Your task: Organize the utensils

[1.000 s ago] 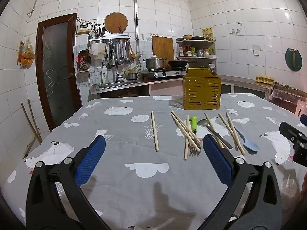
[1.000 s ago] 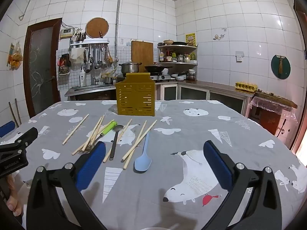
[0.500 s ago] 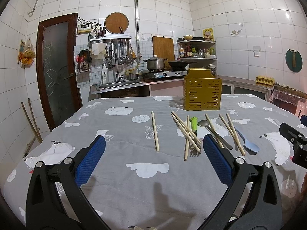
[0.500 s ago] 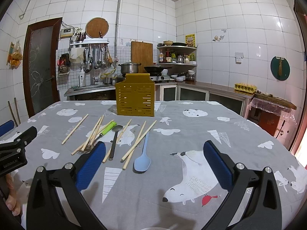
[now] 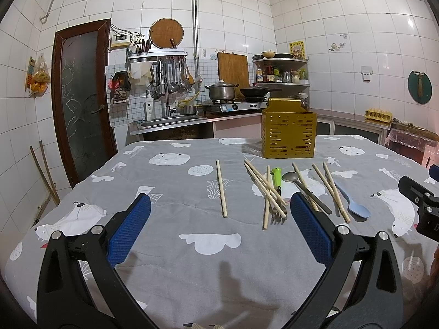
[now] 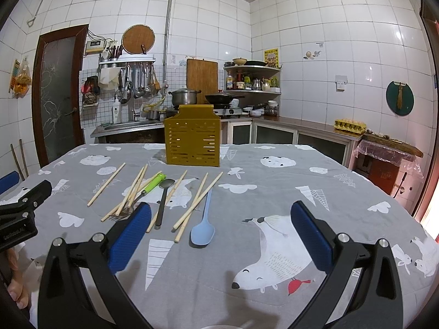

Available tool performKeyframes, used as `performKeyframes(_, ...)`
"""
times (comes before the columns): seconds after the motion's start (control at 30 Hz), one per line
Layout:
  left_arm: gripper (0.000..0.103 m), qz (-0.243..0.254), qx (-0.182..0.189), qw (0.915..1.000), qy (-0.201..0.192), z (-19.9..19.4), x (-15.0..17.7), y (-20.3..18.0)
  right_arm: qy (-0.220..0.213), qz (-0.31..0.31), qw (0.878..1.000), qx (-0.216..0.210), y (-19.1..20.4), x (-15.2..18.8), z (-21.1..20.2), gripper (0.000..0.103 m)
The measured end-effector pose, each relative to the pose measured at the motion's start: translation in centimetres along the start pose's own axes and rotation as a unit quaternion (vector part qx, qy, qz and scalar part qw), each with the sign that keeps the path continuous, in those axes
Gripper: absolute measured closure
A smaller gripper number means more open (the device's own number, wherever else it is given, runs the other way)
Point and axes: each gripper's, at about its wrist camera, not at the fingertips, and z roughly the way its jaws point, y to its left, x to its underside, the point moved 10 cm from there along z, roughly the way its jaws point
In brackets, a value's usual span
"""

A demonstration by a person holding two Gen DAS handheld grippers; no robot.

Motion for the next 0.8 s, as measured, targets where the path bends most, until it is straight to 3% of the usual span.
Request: performKeyframes(0.8, 0.005, 0.000, 0.000, 1.0000, -0.003, -0.61, -0.55, -0.05, -0.003, -0.001, 1.000, 0.006, -0.16, -0.01, -0.31, 0.004)
